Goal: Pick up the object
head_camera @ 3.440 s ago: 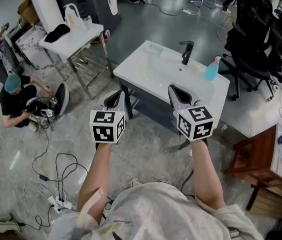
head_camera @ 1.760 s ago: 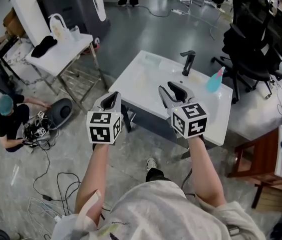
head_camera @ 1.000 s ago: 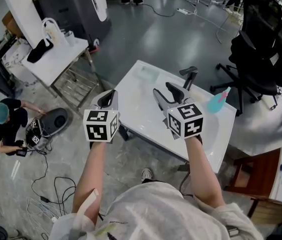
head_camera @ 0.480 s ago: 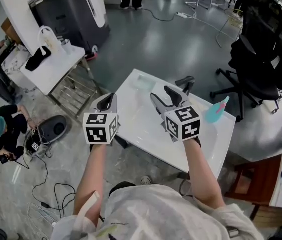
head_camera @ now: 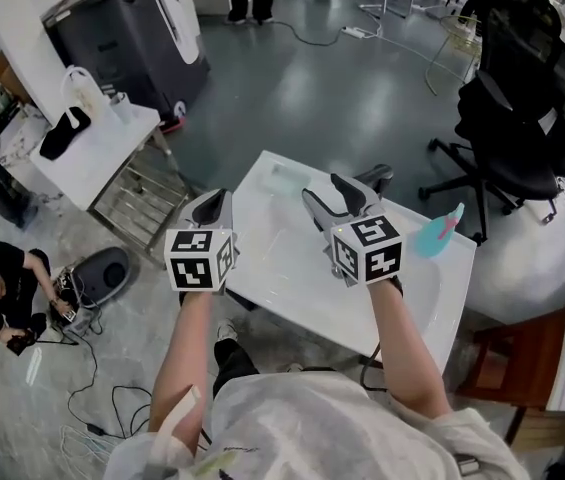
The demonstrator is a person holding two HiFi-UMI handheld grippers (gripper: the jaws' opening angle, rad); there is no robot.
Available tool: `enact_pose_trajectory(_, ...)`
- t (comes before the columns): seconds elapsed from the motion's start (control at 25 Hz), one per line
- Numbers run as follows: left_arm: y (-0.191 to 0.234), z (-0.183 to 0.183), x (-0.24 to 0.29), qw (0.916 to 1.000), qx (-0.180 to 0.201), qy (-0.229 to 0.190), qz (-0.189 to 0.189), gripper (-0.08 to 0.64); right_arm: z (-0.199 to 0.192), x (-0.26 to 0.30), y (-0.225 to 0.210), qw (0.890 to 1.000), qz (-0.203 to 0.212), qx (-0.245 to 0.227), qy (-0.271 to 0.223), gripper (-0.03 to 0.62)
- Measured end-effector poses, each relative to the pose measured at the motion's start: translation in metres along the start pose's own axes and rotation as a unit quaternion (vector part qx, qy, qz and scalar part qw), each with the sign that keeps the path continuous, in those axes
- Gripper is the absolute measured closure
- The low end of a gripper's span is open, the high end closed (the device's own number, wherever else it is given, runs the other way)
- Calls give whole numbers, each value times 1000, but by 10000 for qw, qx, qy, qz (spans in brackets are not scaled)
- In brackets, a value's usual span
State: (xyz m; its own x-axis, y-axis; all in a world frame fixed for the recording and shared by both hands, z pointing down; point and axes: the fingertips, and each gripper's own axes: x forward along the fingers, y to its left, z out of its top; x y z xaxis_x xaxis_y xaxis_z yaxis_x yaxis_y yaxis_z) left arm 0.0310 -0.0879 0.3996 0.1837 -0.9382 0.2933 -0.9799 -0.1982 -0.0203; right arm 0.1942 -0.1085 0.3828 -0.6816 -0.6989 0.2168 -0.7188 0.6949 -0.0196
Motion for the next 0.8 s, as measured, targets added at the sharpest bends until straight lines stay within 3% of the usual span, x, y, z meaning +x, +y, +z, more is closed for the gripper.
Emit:
enact_pose_trajectory(0.44, 45, 2, 74, 9972, 140, 52, -739, 558, -3, 64, -22, 9970, -756, 143, 99, 365)
enact_pose_trajectory(0.8, 69, 27, 128, 9851, 386, 91, -1675, 558, 18, 100, -34, 9858, -1639, 331, 140, 364)
